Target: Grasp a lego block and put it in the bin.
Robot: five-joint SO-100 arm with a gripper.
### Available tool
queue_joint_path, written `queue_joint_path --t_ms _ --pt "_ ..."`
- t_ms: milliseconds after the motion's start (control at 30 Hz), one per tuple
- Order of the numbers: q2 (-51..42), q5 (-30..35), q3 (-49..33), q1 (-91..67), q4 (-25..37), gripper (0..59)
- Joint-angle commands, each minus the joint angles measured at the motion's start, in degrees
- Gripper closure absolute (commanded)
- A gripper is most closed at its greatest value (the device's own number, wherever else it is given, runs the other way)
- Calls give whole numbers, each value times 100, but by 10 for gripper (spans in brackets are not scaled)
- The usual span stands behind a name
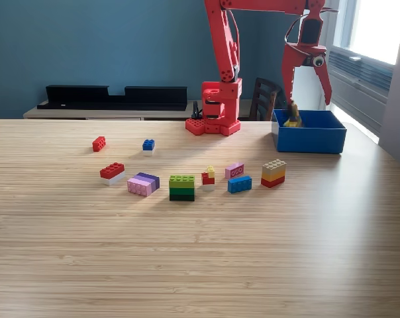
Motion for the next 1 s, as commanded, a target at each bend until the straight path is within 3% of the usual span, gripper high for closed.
queue_joint_path --t_ms 33,267,500,1000 --pt "343 9 -545 483 -70 257" --pt "343 44 -949 2197 -79 269" --pt "343 -9 -1169 3902 -88 244" --pt "396 -114 -554 4834 -88 253"
